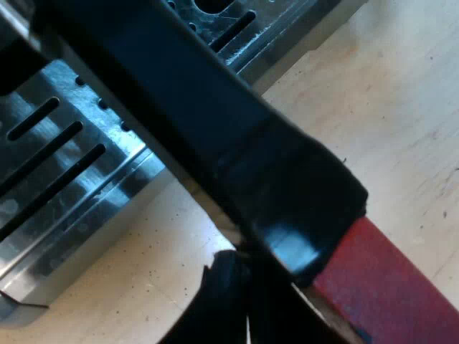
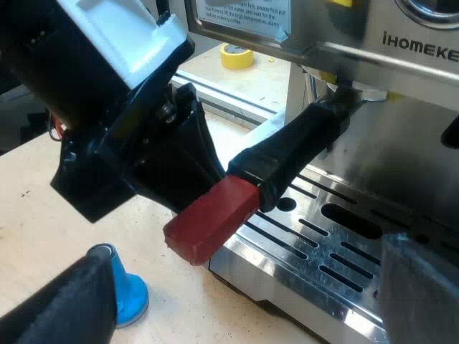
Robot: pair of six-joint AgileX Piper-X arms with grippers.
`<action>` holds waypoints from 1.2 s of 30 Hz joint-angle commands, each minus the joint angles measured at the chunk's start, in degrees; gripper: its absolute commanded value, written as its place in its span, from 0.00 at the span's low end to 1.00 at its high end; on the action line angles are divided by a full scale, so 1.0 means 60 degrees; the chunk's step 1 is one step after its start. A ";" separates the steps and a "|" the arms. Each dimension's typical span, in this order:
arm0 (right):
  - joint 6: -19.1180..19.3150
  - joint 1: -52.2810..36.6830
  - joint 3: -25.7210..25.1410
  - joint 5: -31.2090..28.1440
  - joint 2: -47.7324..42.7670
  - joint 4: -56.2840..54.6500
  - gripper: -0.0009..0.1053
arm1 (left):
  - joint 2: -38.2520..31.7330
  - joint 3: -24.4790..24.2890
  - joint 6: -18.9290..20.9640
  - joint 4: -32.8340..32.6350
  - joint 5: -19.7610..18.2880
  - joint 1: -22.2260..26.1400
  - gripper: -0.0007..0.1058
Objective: Put the handle in the coffee machine
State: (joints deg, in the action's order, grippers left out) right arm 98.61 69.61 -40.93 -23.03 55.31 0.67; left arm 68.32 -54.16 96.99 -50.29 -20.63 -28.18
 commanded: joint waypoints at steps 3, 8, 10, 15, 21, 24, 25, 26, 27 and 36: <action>0.0020 0.0005 -0.0029 0.0024 -0.0096 0.0062 0.72 | -0.0076 -0.0346 0.0153 0.2547 -0.2397 -0.0306 0.01; 0.0020 0.0005 -0.0029 0.0024 -0.0096 0.0062 0.72 | -0.0076 -0.0346 0.0153 0.2572 -0.2621 -0.0306 0.01; 0.0020 0.0005 -0.0029 0.0024 -0.0096 0.0062 0.72 | -0.0076 -0.0346 0.0153 0.2320 -0.2440 -0.0275 0.01; 0.0020 0.0005 -0.0029 0.0024 -0.0096 0.0062 0.72 | -0.0451 -0.0346 -0.1388 0.0073 -0.0530 0.0506 0.01; -0.0346 -0.0021 -0.0029 0.0024 -0.0096 -0.0017 0.72 | -0.1166 -0.0346 -0.1580 -0.0459 -0.0093 0.1107 0.01; -0.0586 -0.0020 -0.0029 0.0024 -0.0096 -0.0338 0.72 | -0.1627 -0.0346 -0.1656 -0.0954 -0.0093 0.1402 0.01; -0.0646 -0.0020 -0.0029 0.0024 -0.0096 -0.0405 0.72 | -0.1698 -0.0346 -0.1674 -0.1002 -0.0093 0.1444 0.01; -0.0938 -0.0020 -0.0029 0.0024 -0.0096 -0.0755 0.72 | -0.2000 -0.0346 -0.1763 -0.1483 -0.0093 0.1632 0.03; -0.1051 -0.0020 -0.0029 0.0024 -0.0096 -0.0872 0.72 | -0.2244 -0.0346 -0.1817 -0.1727 -0.0093 0.1759 0.07; -0.1256 -0.0273 -0.0667 0.1547 -0.0096 -0.1288 0.72 | -0.4044 -0.0346 -0.2231 -0.2655 0.0234 0.2883 0.79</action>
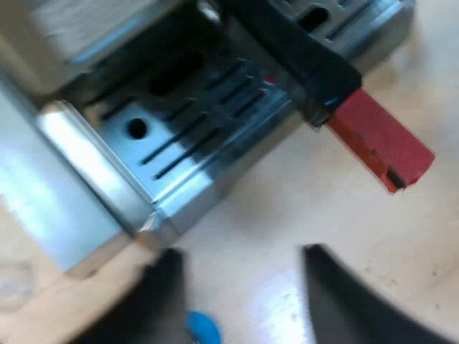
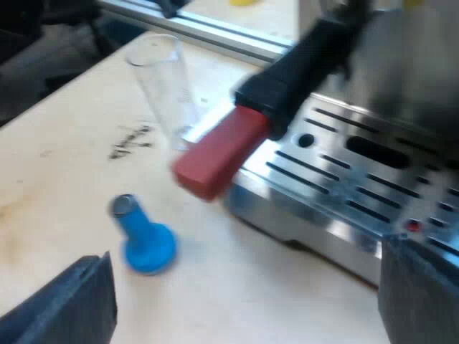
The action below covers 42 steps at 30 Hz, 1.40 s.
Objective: Put the handle in the coffee machine
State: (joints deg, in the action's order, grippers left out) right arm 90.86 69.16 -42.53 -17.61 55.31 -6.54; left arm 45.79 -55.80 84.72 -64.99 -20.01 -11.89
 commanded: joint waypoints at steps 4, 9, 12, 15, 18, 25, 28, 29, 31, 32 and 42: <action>0.0084 -0.0892 -0.1241 0.1490 -0.0096 -0.1416 0.72 | -0.1265 -0.0156 -0.0266 -0.0120 0.0601 0.0755 0.94; 0.0379 -0.2019 -0.2382 0.2016 -0.0096 -0.3112 0.72 | -0.1726 -0.0678 -0.0247 0.0210 0.0601 0.1370 0.93; 0.0832 -0.3025 -0.3311 0.2133 -0.0117 -0.4137 0.72 | -0.1723 -0.1196 0.0059 0.0761 0.0663 0.1744 0.93; 0.0986 -0.3805 -0.3928 0.2133 -0.0166 -0.4849 0.72 | -0.1723 -0.1441 0.0132 0.1020 0.0661 0.1938 0.93; 0.1172 -0.4572 -0.4363 0.2133 -0.0248 -0.5433 0.72 | -0.1723 -0.1847 0.0467 0.1442 0.0661 0.2212 0.93; 0.1441 -0.6329 -0.4678 0.2133 -0.0708 -0.6056 0.72 | -0.1723 -0.2497 0.0933 0.1498 0.0661 0.2535 0.93; 0.1794 -0.8348 -0.4678 0.2556 -0.1259 -0.6690 0.72 | -0.1748 -0.2565 0.2191 0.1436 -0.0085 0.2532 0.93; 0.1839 -0.8503 -0.4678 0.2569 -0.1309 -0.6782 0.72 | -0.1748 -0.2565 0.2191 0.1436 -0.0114 0.2532 0.93; 0.2089 -0.9334 -0.4678 0.2597 -0.1489 -0.7109 0.72 | -0.1748 -0.2565 0.2190 0.1389 -0.0258 0.2532 0.93; 0.2228 -0.9629 -0.4678 0.2685 -0.1536 -0.7200 0.72 | -0.1772 -0.2565 0.2190 0.1358 -0.0261 0.2532 0.93; 0.3078 -1.2246 -0.4678 0.3940 -0.2629 -0.8413 0.72 | -0.2428 -0.2547 0.1578 0.0483 -0.0241 0.2532 0.93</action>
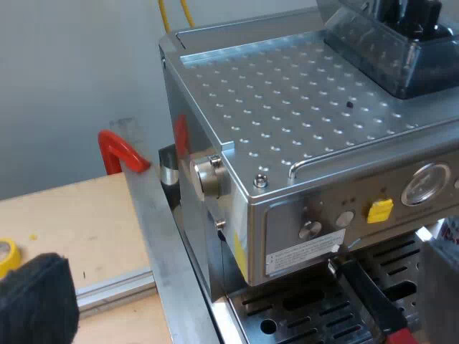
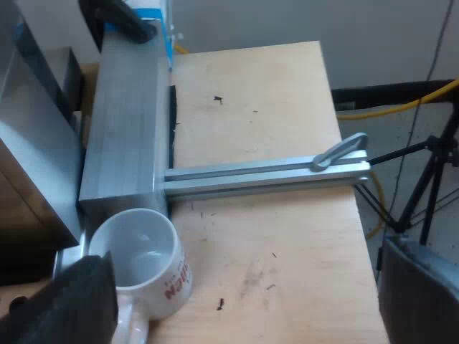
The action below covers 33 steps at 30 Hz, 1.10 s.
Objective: Put the handle in the coffee machine
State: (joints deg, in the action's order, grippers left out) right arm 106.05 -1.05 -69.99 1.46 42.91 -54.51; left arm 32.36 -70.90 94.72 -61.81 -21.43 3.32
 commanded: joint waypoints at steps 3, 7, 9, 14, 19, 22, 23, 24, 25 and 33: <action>0.0546 -0.0561 -0.0102 0.0882 -0.1129 -0.0747 0.72 | -0.0760 -0.0003 -0.0259 -0.0300 0.0035 -0.0004 0.93; 0.0587 -0.0561 -0.0102 0.0956 -0.1960 -0.1193 0.72 | -0.1235 0.0075 -0.0261 -0.0299 0.0035 -0.0004 0.93; 0.0587 -0.0561 -0.0102 0.1344 -0.2389 -0.1338 0.72 | -0.1459 0.0139 -0.0281 -0.0299 0.0035 -0.0004 0.93; 0.0572 -0.0561 -0.0102 0.1977 -0.3437 -0.1985 0.72 | -0.3378 0.0912 -0.0764 -0.0934 0.0035 -0.0004 0.93; 0.0572 -0.0561 -0.0102 0.2167 -0.4472 -0.2693 0.72 | -0.4673 0.1594 -0.0838 -0.1828 -0.0084 -0.0004 0.93; 0.0572 -0.0561 -0.0102 0.2167 -0.4759 -0.2903 0.72 | -0.5020 0.1751 -0.0838 -0.2046 -0.0173 -0.0004 0.93; 0.0506 -0.0561 -0.0102 0.2167 -0.5201 -0.3221 0.72 | -0.5264 0.1823 -0.0887 -0.2171 -0.0196 -0.0004 0.93; 0.0506 -0.0561 -0.0102 0.2167 -0.5322 -0.3375 0.72 | -0.5400 0.1865 -0.0911 -0.2261 -0.0197 -0.0004 0.93; 0.0508 -0.0561 -0.0102 0.2167 -0.5564 -0.3639 0.72 | -0.6032 0.2019 -0.1251 -0.2765 -0.0221 -0.0004 0.93; 0.0508 -0.0561 -0.0121 0.2073 -0.7123 -0.4631 0.72 | -0.6874 0.1998 -0.1360 -0.4251 -0.0246 -0.0004 0.93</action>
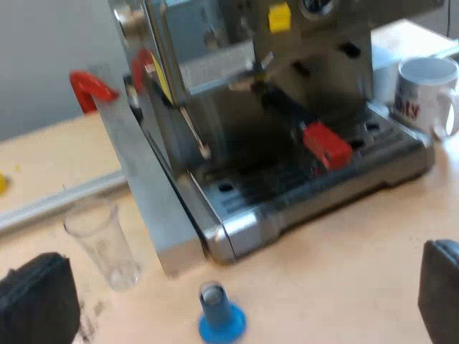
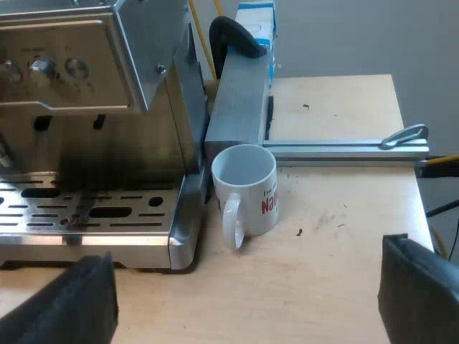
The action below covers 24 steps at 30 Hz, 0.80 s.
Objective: Put the handle in the coffee machine
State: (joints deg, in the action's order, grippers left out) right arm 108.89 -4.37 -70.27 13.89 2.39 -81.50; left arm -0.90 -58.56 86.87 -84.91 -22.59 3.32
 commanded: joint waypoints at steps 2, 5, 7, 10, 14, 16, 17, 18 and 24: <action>0.0035 -0.0008 -0.0076 -0.0066 -0.0739 -0.0159 0.72 | -0.1332 -0.0032 -0.0105 -0.0444 -0.0053 -0.0004 0.93; 0.0035 -0.0008 -0.0102 -0.0134 -0.0996 -0.0206 0.72 | -0.1332 -0.0034 -0.0105 -0.0375 -0.0062 -0.0004 0.93; 0.0035 -0.0008 -0.0284 -0.0203 -0.0962 -0.0579 0.72 | -0.1332 -0.0034 -0.0105 -0.0305 -0.0062 -0.0004 0.93; 0.0293 -0.0008 -0.0201 -0.0201 -0.0957 -0.0526 0.72 | -0.1332 0.0085 0.0016 0.0071 -0.0031 -0.0022 0.93; 0.0468 -0.0008 0.0642 -0.0201 -0.0938 0.1016 0.72 | -0.1332 0.0738 0.0753 0.1422 0.0284 -0.0183 0.93; 0.0445 -0.0008 0.1148 -0.0046 -0.0937 0.1992 0.72 | -0.1332 0.1016 0.0896 0.1996 0.0585 -0.0241 0.93; 0.0385 -0.0008 0.1389 0.0025 -0.0937 0.2344 0.72 | -0.1332 0.1299 0.1010 0.2555 0.0823 -0.0304 0.93; 0.0268 -0.0008 0.1727 0.0090 -0.0915 0.2929 0.72 | -0.1332 0.1567 0.1050 0.3065 0.1035 -0.0374 0.93; -0.0163 -0.0008 0.3042 0.0089 -0.0915 0.3780 0.72 | -0.1314 0.2464 0.1048 0.3791 0.1080 -0.0492 0.93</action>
State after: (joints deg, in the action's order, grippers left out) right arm 108.22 -4.37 -53.35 13.84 -0.56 -60.61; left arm -0.79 -45.35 92.61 -63.44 -16.98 0.57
